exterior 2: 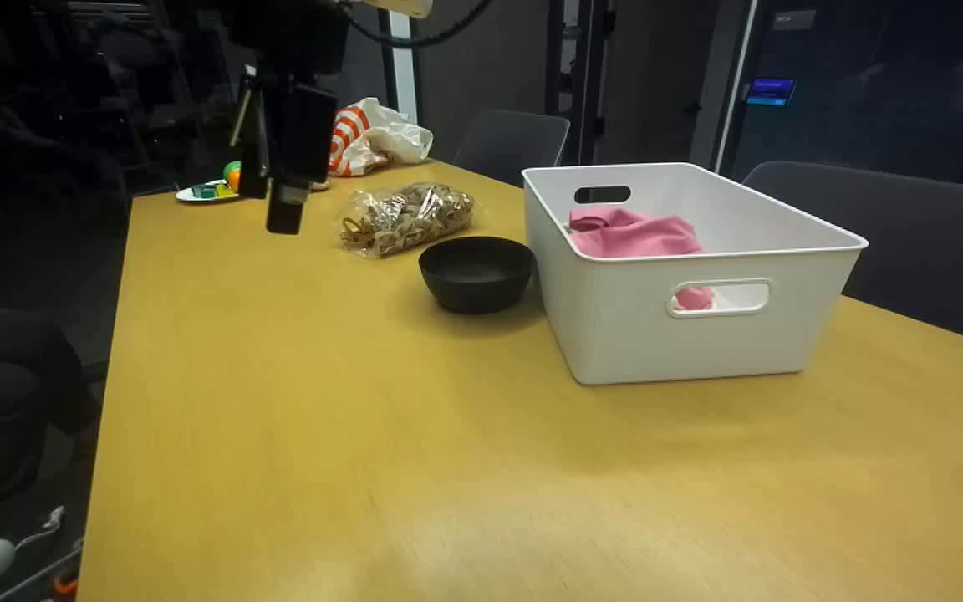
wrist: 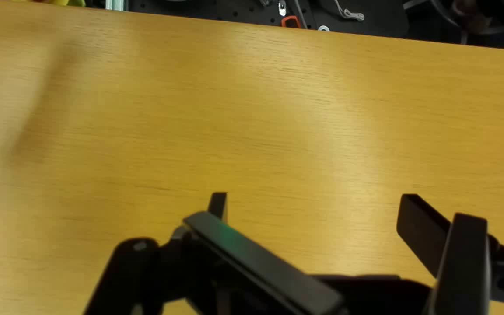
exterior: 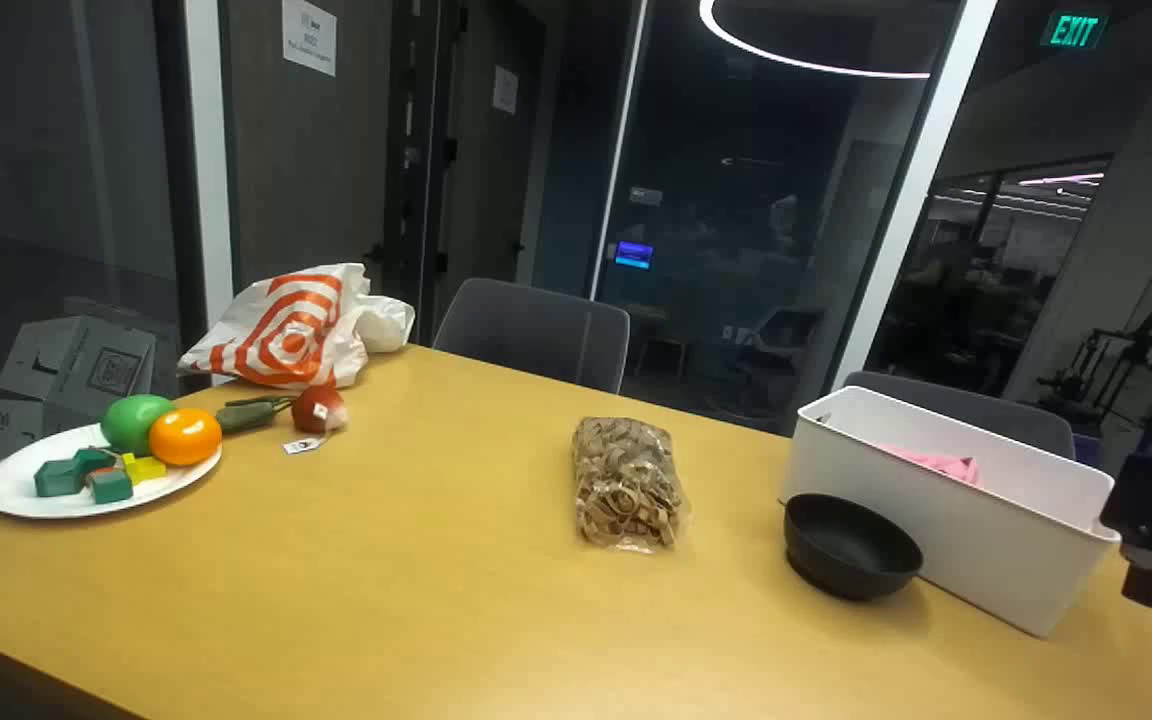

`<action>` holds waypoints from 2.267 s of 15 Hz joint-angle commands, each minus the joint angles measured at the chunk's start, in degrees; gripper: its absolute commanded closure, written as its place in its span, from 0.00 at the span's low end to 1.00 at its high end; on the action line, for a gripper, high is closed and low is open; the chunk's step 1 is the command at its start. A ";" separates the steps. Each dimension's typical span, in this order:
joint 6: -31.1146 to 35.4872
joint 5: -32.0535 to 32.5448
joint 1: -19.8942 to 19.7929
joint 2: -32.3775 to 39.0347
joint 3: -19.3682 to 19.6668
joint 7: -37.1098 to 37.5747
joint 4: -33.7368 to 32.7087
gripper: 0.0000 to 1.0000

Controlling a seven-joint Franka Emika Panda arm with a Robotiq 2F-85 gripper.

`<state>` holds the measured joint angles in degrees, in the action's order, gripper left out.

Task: Pick up rubber bands from the clear rubber band bag and put them in the black bowl two times

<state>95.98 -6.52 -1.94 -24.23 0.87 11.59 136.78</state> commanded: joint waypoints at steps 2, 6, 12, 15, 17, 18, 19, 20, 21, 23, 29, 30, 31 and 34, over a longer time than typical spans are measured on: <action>-0.05 -0.13 -0.45 0.02 -0.38 -0.16 -0.31 0.00; -0.05 -0.13 -0.46 -0.05 -0.38 -0.16 -0.56 0.00; 6.39 -6.07 3.61 1.65 -1.13 -8.23 1.02 0.00; 12.81 -9.50 6.93 4.72 -2.99 -13.73 1.08 0.00; 17.88 -7.74 7.91 8.70 -5.04 -13.08 0.49 0.00; 20.29 -6.62 8.14 10.51 -6.03 -11.84 0.27 0.00; 22.46 -6.41 8.57 12.17 -6.70 -11.41 0.01 0.00; 24.32 -6.02 9.02 13.50 -7.38 -11.50 -0.33 0.00; 25.73 -6.11 9.64 14.76 -7.93 -12.15 -0.86 0.00; 28.87 -5.64 10.63 16.83 -9.06 -12.41 -2.09 0.00; 33.16 1.84 12.11 22.10 -11.50 -11.42 -8.02 0.00; 33.99 2.10 12.90 23.59 -12.23 -11.87 -9.21 0.00; 34.73 2.66 13.39 24.54 -12.69 -12.13 -10.01 0.00; 39.35 4.15 15.45 29.48 -14.69 -12.57 -13.47 0.00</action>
<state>132.36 -4.29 11.82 -0.04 -12.32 -0.23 128.03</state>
